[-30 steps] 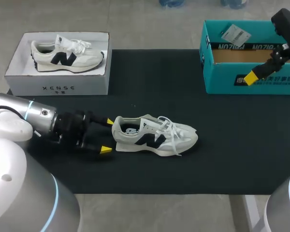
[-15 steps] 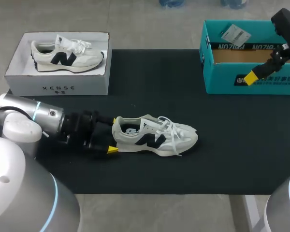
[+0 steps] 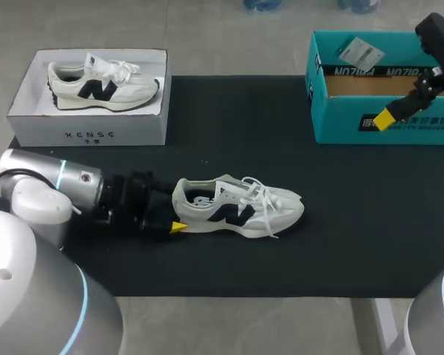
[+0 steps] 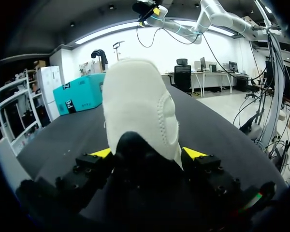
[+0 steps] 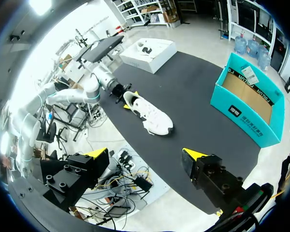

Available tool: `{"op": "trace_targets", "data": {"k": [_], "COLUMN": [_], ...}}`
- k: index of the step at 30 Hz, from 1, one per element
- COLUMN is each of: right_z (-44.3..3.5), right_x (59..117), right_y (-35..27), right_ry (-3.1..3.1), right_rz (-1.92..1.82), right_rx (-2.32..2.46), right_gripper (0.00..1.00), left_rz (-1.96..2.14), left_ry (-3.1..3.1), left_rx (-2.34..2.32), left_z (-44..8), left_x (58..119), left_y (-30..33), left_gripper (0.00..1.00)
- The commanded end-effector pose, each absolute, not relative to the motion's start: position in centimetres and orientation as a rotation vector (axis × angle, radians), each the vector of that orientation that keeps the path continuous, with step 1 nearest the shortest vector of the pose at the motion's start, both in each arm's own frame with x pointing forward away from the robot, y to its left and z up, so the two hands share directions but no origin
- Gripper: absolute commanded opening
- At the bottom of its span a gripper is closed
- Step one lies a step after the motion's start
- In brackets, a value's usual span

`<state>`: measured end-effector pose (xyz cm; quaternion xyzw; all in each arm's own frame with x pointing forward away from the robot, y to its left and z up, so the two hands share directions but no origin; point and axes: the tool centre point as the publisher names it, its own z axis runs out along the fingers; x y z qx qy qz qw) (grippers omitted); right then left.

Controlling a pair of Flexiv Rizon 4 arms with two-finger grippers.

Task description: Take the shoe out of the shoebox, open the shoe tongue, remove and reinsert the insole, then place the shoe into the shoebox

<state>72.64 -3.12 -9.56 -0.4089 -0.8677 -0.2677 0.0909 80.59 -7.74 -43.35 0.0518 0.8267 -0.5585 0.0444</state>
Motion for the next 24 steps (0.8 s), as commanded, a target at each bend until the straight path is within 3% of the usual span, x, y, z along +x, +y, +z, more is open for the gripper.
{"op": "trace_targets", "data": {"k": [1,15,24], "right_z": [-9.6,-9.6,-7.6], "right_x": [72.8,72.8,77.2], "right_y": [-3.1,-3.1,5.9], "right_ry": [-2.578,-2.578,-2.480], "right_rz": [-0.789,-0.789,-0.358], "right_rx": [-1.214,-1.214,-1.568], "right_gripper": [1.00,1.00,1.00], "left_rz": [-1.695,-1.695,-1.695], "left_ry": [2.521,2.521,2.521], "left_rx": [0.148,0.148,0.148], "left_z": [-43.7,-43.7,-43.7], "left_x": [80.2,80.2,80.2], "left_y": [-8.2,-8.2,-8.2], "left_gripper": [0.00,0.00,0.00]}}
